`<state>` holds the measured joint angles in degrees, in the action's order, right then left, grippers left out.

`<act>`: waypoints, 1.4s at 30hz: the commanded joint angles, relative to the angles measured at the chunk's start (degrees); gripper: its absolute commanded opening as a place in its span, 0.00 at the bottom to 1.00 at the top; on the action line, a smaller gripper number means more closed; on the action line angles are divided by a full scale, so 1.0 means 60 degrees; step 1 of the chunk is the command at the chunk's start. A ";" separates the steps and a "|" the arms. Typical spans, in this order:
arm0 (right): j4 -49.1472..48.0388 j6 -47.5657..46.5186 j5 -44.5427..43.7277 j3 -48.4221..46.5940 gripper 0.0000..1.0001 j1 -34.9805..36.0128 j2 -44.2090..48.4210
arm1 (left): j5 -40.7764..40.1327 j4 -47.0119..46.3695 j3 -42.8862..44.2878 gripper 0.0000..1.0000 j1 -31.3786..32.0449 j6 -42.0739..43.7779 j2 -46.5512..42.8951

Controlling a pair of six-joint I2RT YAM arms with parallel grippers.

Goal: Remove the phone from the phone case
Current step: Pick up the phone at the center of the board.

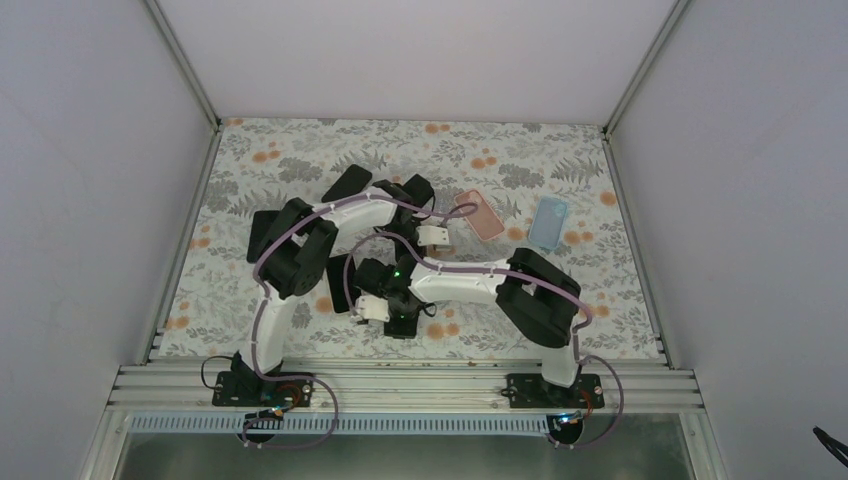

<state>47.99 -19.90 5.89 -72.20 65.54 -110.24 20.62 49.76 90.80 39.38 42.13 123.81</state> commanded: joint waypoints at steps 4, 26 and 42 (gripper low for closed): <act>-0.1046 -0.0104 -0.1455 -0.0834 0.04 -0.0035 -0.0708 | 0.0745 0.1290 0.0538 0.02 0.0370 0.0406 0.1049; -0.2015 -0.0264 -0.2488 -0.1208 0.04 -0.0956 -0.1100 | 0.1529 0.2394 0.2643 0.02 0.0820 0.0641 0.1601; -0.1499 -0.2000 -0.0824 0.0224 1.00 -0.0244 0.2020 | 0.1207 0.3417 0.6474 1.00 -0.0821 0.0358 0.0408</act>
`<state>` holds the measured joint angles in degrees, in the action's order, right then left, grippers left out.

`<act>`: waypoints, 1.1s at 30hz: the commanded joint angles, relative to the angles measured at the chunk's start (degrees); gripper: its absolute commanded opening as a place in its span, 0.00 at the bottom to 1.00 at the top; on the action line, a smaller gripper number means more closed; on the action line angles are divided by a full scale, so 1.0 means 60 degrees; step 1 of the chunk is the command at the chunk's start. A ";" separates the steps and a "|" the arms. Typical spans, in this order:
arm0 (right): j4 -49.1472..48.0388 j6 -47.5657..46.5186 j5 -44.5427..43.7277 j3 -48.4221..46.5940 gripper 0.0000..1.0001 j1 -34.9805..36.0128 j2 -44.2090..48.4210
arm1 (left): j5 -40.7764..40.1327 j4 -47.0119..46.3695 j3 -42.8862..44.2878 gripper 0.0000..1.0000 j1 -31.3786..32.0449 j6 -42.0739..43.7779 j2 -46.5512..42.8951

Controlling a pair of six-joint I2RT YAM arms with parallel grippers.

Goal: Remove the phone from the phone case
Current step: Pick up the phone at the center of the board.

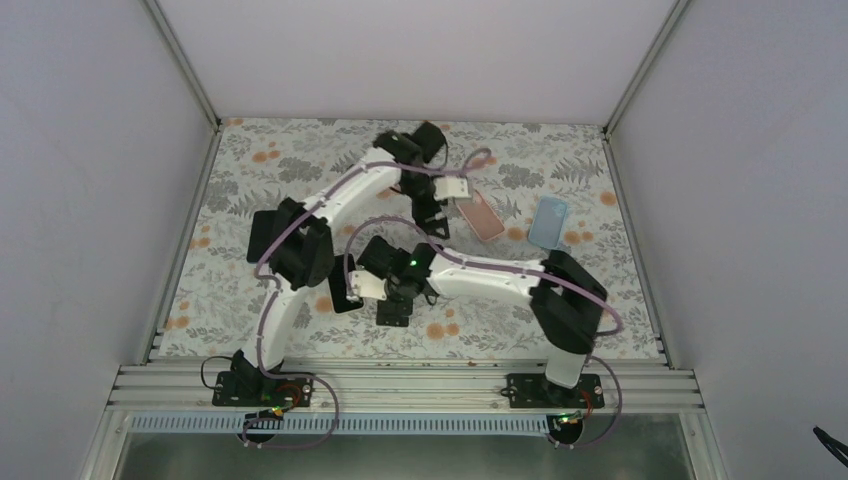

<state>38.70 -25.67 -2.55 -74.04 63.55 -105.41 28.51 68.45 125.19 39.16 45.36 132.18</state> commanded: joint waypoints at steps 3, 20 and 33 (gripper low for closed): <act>-0.0402 -0.1981 0.0637 0.1317 1.00 -0.0081 0.2291 | -0.0569 -0.0248 0.0566 1.00 -0.1567 -0.0586 -0.1624; 0.0912 -0.6735 0.4547 0.0730 1.00 -0.4138 0.1600 | -0.4047 -0.6495 -0.7567 1.00 -0.4720 -0.2415 -0.7849; 0.2570 -0.6871 0.4951 -0.1436 1.00 -0.4467 -0.0880 | -0.2870 -0.6790 -0.9521 1.00 -0.6225 -0.2268 -0.8926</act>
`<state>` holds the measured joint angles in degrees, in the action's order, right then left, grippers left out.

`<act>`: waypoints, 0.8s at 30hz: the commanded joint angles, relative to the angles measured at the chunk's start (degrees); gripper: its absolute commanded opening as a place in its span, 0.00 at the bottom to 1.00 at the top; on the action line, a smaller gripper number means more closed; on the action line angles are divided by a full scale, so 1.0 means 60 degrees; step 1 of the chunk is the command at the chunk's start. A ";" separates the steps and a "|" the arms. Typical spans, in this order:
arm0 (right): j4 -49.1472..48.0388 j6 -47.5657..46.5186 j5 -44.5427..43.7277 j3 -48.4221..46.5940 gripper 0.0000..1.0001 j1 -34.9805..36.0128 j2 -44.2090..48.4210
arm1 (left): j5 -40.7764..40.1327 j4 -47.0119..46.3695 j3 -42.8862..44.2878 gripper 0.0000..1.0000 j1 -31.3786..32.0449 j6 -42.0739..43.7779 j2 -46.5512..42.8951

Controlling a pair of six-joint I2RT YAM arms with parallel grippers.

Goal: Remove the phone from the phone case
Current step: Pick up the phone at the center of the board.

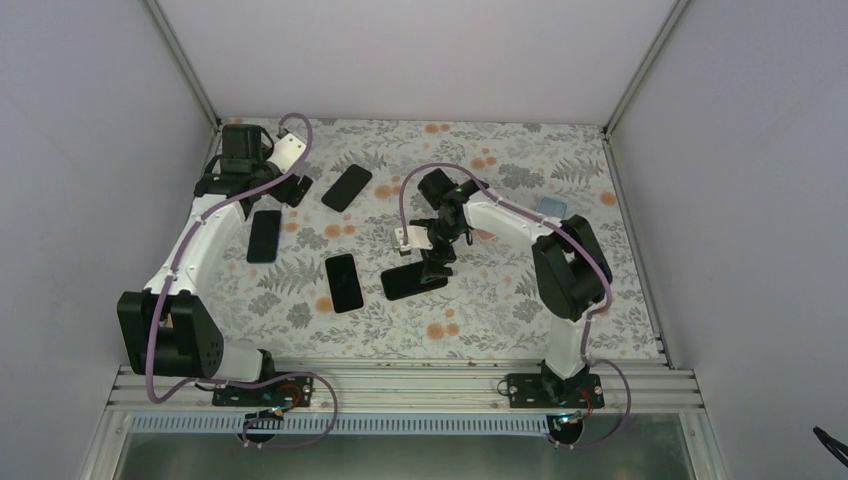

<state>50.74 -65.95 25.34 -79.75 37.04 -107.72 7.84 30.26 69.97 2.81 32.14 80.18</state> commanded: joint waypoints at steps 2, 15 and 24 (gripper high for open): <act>0.0451 -0.0054 0.0130 -0.0506 1.00 -0.0042 -0.0685 | 0.0697 -0.0582 -0.0541 1.00 -0.0252 -0.0104 -0.0317; -0.0650 0.0353 -0.0637 0.0357 1.00 -0.0049 -0.0831 | 0.1210 -0.0957 -0.1219 1.00 -0.0468 -0.0272 -0.0201; -0.0657 0.0371 -0.0715 0.0504 1.00 -0.0074 -0.1067 | 0.1472 -0.0960 -0.1398 1.00 -0.0468 -0.0361 -0.0122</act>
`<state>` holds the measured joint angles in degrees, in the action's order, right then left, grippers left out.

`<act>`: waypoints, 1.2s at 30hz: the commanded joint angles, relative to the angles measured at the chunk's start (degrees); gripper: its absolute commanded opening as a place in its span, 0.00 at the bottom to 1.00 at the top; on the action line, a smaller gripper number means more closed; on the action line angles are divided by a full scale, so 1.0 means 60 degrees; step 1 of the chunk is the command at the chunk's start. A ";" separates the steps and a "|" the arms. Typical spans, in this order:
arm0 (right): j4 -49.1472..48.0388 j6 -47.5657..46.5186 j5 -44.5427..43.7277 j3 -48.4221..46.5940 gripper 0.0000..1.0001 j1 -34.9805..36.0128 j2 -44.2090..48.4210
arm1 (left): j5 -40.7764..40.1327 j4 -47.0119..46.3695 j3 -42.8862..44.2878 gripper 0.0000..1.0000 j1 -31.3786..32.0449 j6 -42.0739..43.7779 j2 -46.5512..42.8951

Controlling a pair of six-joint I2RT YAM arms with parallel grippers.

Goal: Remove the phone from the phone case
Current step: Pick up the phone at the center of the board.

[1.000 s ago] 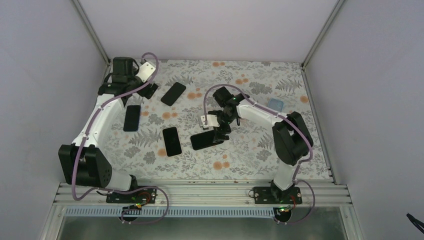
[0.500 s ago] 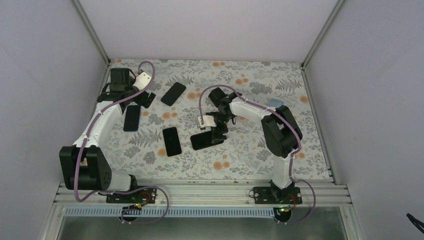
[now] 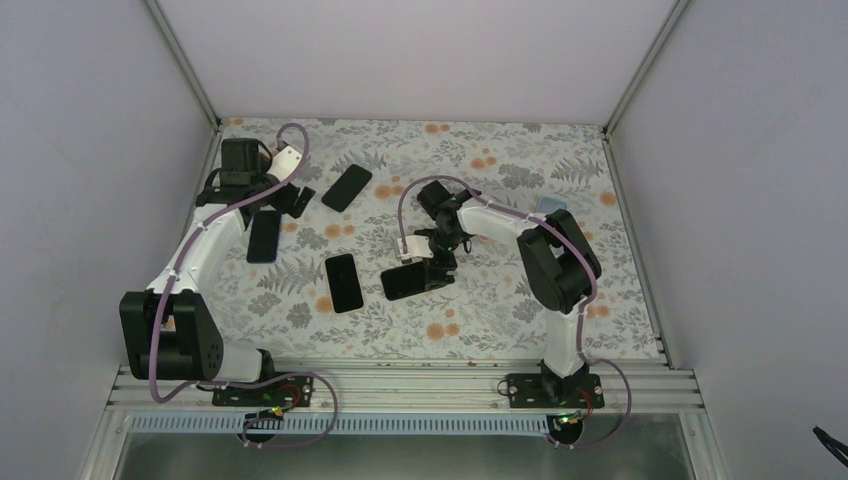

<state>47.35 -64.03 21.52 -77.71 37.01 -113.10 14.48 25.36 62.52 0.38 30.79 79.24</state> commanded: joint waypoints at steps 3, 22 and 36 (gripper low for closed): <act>-0.0096 0.0017 -0.0126 0.0279 1.00 -0.0139 -0.0184 | 0.0452 -0.0125 -0.0258 1.00 -0.0064 -0.0129 0.0010; -0.2612 0.0469 -0.1918 0.2346 0.75 -0.0135 0.0692 | 0.0757 -0.0074 -0.0274 1.00 -0.0071 -0.0233 0.0136; -0.3550 0.2126 -0.1516 0.1741 0.60 -0.0165 0.2623 | 0.4282 0.2692 0.1589 1.00 0.0234 -0.0046 0.1934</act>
<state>32.60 -57.10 14.33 -65.58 36.27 -104.81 28.01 31.94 65.91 0.84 29.91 86.00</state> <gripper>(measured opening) 0.788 0.995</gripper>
